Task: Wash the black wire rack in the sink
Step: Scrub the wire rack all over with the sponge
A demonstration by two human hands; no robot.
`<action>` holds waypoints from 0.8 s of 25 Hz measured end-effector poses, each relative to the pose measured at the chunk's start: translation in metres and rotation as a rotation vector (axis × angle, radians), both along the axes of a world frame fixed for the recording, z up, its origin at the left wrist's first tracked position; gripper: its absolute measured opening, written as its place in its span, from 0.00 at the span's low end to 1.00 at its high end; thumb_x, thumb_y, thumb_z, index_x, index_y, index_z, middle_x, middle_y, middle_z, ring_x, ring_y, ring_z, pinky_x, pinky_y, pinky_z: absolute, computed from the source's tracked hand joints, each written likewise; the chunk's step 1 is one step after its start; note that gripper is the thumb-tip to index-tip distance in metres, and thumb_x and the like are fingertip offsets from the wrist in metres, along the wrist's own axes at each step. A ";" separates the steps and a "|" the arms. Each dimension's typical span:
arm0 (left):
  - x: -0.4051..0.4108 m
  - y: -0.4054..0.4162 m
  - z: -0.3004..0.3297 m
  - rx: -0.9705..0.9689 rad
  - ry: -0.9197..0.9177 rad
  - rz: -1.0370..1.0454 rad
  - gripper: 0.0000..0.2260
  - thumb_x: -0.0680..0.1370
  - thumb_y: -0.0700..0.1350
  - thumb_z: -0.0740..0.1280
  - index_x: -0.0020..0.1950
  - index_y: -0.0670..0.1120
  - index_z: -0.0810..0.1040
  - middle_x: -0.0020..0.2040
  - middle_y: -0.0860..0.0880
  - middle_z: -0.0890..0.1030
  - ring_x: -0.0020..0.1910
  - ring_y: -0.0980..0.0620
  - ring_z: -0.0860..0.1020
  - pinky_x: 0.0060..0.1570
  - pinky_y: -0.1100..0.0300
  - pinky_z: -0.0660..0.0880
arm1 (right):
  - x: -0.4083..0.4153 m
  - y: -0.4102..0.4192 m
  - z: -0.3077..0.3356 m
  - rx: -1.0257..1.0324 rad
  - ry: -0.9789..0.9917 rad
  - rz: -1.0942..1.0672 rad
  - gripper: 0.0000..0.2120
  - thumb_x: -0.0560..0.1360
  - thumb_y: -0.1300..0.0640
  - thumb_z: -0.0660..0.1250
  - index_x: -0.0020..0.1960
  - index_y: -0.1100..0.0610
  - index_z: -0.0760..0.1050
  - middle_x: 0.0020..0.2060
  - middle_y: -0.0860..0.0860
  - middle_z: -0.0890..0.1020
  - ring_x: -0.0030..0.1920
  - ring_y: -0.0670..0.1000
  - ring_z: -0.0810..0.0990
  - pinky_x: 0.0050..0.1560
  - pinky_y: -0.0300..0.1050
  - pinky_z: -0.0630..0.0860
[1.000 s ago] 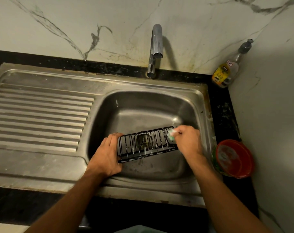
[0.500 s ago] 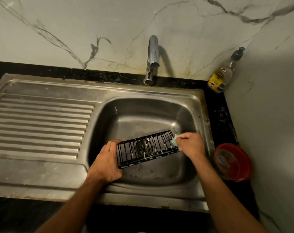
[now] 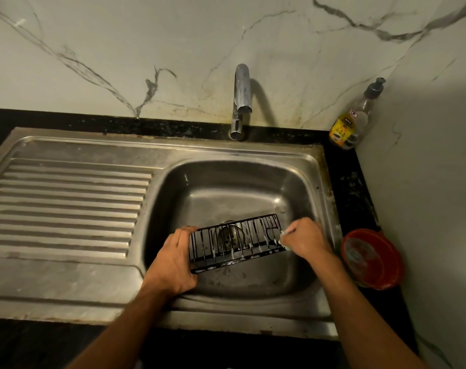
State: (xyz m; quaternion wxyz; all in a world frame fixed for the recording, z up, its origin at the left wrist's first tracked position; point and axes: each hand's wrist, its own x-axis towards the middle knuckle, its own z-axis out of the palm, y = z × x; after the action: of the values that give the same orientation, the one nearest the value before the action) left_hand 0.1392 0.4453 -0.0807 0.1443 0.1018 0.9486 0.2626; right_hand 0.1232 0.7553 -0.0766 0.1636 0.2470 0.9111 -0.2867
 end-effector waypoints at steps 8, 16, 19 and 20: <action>0.001 -0.002 -0.001 0.013 0.027 -0.005 0.42 0.63 0.43 0.78 0.76 0.45 0.66 0.69 0.50 0.72 0.69 0.50 0.71 0.72 0.66 0.60 | -0.016 -0.018 0.002 -0.121 0.195 -0.127 0.04 0.73 0.55 0.72 0.41 0.47 0.82 0.41 0.46 0.85 0.40 0.45 0.82 0.39 0.36 0.73; 0.000 -0.004 -0.004 0.029 0.029 0.014 0.41 0.63 0.43 0.76 0.76 0.45 0.66 0.68 0.50 0.72 0.67 0.50 0.71 0.71 0.68 0.60 | 0.004 -0.013 -0.004 -0.120 0.162 -0.156 0.06 0.73 0.57 0.73 0.50 0.50 0.85 0.44 0.49 0.87 0.42 0.49 0.83 0.44 0.41 0.78; -0.001 -0.004 -0.005 0.041 0.026 0.027 0.41 0.64 0.43 0.76 0.76 0.46 0.66 0.68 0.50 0.72 0.68 0.51 0.71 0.71 0.66 0.61 | -0.001 -0.020 0.009 0.053 0.157 -0.002 0.14 0.74 0.61 0.62 0.35 0.49 0.80 0.36 0.53 0.83 0.36 0.54 0.80 0.35 0.44 0.74; -0.001 -0.003 -0.005 0.044 0.023 0.026 0.41 0.64 0.43 0.77 0.76 0.46 0.66 0.68 0.51 0.72 0.68 0.51 0.71 0.70 0.67 0.60 | 0.003 -0.022 0.010 0.106 0.151 0.048 0.14 0.74 0.62 0.60 0.34 0.51 0.78 0.36 0.54 0.82 0.36 0.56 0.79 0.36 0.45 0.74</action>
State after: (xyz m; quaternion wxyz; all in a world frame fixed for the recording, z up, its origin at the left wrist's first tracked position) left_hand 0.1381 0.4422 -0.0855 0.1275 0.0957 0.9454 0.2841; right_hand 0.1258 0.7328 -0.0665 0.0879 0.2113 0.9404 -0.2517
